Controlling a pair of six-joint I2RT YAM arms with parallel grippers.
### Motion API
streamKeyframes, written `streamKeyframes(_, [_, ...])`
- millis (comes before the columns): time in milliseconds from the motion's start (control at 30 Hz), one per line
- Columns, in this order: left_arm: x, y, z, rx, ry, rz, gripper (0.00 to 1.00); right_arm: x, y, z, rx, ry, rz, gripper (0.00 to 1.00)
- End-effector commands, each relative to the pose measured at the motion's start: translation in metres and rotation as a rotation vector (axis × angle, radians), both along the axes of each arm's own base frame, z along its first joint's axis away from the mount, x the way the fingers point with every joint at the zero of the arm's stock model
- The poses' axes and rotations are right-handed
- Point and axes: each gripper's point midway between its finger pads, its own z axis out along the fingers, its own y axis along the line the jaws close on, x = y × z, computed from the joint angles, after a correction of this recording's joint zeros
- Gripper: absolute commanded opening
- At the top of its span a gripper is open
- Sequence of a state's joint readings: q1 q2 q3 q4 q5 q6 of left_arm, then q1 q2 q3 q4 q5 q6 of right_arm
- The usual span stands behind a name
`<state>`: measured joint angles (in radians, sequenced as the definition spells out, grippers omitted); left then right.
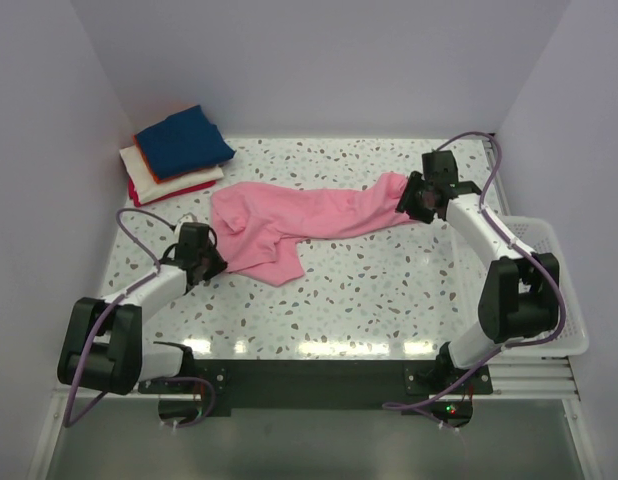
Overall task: Fold and stack the t-shirts
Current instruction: Flatten the tshirt out
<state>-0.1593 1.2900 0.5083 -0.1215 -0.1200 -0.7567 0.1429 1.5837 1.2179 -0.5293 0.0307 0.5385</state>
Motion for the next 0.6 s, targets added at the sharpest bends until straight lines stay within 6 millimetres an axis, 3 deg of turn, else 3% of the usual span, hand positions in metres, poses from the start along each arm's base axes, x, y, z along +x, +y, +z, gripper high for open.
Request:
streamKeyframes(0, [0.007,0.002,0.010,-0.003,-0.054,0.017,0.27,0.007,0.004,0.001,0.021,-0.018,0.002,0.46])
streamKeyframes(167, [0.011,0.001,0.028,0.000,-0.081,0.001,0.06,0.009,0.003,-0.003,0.015,-0.008,-0.002,0.46])
streamKeyframes(200, [0.015,0.001,0.040,-0.002,-0.112,-0.002,0.01,0.008,0.003,-0.004,0.015,-0.004,-0.005,0.46])
streamKeyframes(267, [0.015,0.000,0.050,0.001,-0.122,-0.016,0.00,0.010,0.001,-0.008,0.005,0.003,-0.013,0.46])
streamKeyframes(367, [0.020,0.001,0.076,0.016,-0.173,-0.028,0.00,0.015,-0.002,-0.015,-0.018,0.018,-0.025,0.47])
streamKeyframes(400, [0.024,0.001,0.093,0.017,-0.215,-0.029,0.00,0.018,-0.006,-0.018,-0.030,0.021,-0.037,0.48])
streamKeyframes(567, [0.027,0.010,0.133,0.060,-0.286,-0.028,0.00,0.031,-0.015,-0.028,-0.074,0.044,-0.064,0.48])
